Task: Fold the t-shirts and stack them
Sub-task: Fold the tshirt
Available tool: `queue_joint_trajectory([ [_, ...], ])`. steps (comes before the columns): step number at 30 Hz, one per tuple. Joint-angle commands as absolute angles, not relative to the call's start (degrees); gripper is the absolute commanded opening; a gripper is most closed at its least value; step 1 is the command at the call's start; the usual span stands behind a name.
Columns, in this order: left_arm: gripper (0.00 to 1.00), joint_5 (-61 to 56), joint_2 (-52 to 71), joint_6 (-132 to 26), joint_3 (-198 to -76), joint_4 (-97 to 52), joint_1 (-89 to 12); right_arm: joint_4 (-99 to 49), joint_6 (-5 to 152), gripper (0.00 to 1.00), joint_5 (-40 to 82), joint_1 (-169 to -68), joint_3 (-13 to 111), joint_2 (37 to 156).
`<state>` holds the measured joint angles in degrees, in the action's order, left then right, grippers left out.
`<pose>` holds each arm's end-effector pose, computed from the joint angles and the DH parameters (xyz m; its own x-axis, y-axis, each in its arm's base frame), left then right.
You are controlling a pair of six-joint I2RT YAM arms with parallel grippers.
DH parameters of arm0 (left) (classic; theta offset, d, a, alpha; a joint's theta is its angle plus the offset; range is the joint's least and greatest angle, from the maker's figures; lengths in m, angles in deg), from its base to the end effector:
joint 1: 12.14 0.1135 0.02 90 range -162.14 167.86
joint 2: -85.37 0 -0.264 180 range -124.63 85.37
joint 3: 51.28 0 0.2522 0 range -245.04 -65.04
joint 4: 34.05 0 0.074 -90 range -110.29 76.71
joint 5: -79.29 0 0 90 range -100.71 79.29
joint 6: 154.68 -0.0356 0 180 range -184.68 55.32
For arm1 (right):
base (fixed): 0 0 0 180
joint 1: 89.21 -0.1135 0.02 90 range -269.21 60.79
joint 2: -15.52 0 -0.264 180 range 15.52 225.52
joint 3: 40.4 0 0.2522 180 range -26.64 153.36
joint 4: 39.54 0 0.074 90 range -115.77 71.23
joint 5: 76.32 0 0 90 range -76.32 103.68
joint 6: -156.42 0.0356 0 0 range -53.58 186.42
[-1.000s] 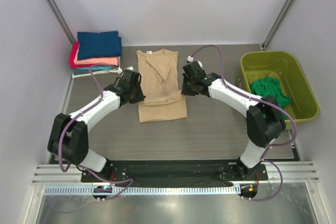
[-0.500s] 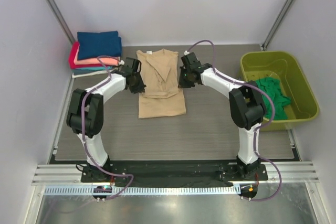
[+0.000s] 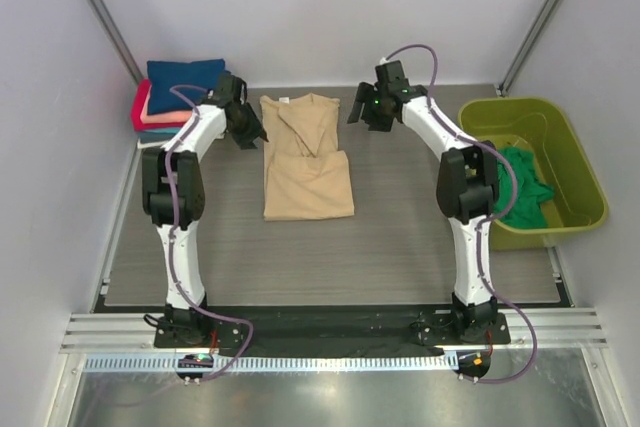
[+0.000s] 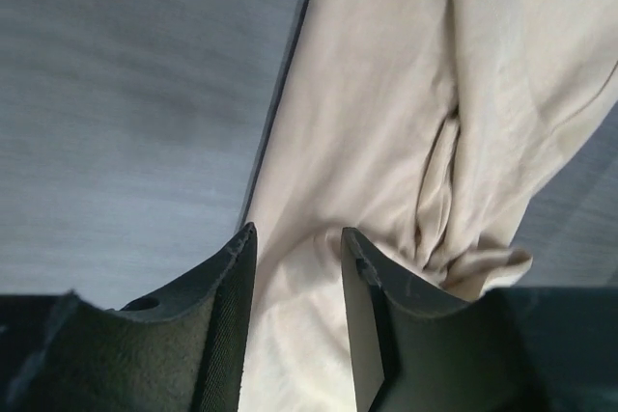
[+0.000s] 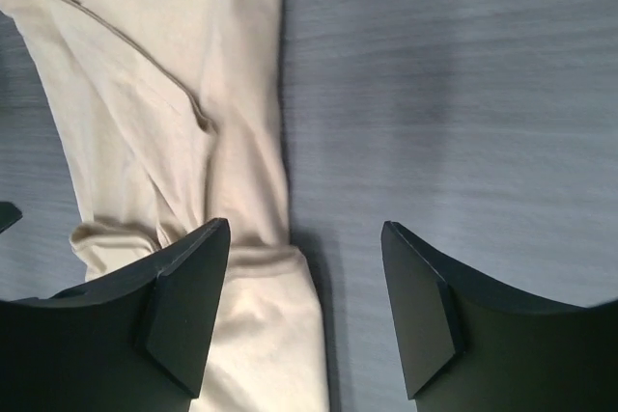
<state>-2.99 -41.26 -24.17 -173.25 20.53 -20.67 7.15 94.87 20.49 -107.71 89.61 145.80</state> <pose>0.4787 -0.0766 0.2110 -0.7857 -0.5330 -0.3139 -0.3886 0.8201 -0.4200 0.4894 0.1682 0.2338 -0.7961 0.2324 -0.5588 -0.0143 0.9158 0.4013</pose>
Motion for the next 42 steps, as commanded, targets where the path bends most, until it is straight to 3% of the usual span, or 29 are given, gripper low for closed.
queue_joint_trajectory([
  [1, 0.42, -0.52, -30.67, -22.49, -162.55, 18.93, -21.81, 7.29, 93.40, 0.70, 22.47, -108.80, 82.20, 134.63],
  [5, 0.42, -2.27, -19.08, -22.58, -148.13, 13.73, -23.73, 0.52, 95.07, 0.70, 24.31, -109.07, 61.93, 125.49],
  [11, 0.43, -6.49, -7.63, -21.70, -127.49, 6.26, -28.22, -6.00, 96.66, 0.71, 29.76, -112.93, 44.06, 116.87],
  [16, 0.53, -6.67, 0.54, -20.20, -115.86, -0.06, -29.10, -9.86, 97.98, 0.70, 30.38, -115.39, 36.39, 115.27],
  [23, 0.56, -6.24, 0.21, -19.42, -109.17, -4.99, -29.10, -13.38, 98.24, 0.67, 30.82, -116.28, 31.03, 116.33],
  [36, 0.53, -6.49, -0.67, -17.31, -104.16, -12.64, -29.10, -17.33, 98.59, 0.42, 31.35, -116.28, 26.19, 117.21],
  [41, 0.42, -5.18, -1.55, -16.95, -103.28, -15.10, -29.10, -19.00, 98.59, 0.23, 33.10, -116.28, 24.87, 118.26],
  [42, 0.30, -4.22, -1.72, -16.95, -103.19, -16.06, -29.28, -19.36, 98.50, 0.20, 33.37, -116.28, 24.43, 118.26],
])
